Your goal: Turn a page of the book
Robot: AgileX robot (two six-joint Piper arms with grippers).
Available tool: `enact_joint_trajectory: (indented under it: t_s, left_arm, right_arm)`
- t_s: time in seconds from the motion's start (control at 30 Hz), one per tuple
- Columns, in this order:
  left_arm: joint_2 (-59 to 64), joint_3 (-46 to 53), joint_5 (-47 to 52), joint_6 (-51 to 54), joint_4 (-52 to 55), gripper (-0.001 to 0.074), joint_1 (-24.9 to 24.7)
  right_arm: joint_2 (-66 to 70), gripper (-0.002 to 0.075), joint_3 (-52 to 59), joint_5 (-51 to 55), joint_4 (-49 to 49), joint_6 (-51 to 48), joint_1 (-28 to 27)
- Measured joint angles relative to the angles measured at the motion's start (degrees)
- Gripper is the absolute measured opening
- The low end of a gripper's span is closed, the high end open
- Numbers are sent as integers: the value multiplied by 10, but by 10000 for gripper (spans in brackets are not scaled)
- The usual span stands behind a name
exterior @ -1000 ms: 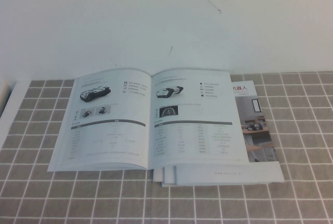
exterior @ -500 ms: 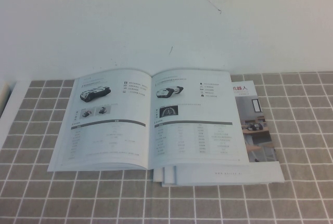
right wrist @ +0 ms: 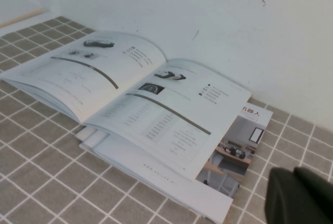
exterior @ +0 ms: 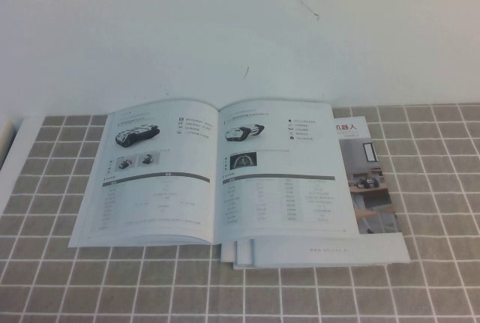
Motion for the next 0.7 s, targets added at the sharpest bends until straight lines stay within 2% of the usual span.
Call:
enact_joint_trajectory:
  t_s: [0.23, 0.33, 0.5, 0.7]
  left_arm:
    - [0, 0, 0, 0, 0, -4, 0]
    - [0, 0, 0, 0, 0, -4, 0]
    - [0, 0, 0, 0, 0, -4, 0]
    - [0, 0, 0, 0, 0, -4, 0]
  right_arm:
    - [-8, -2, 24, -27, -15, 12, 0]
    - [-27, -2, 48, -57, -82, 92, 0]
    - [-64, -2, 99, -101, -259, 258, 0]
    - [-105, -2, 196, -187, -309, 300, 0]
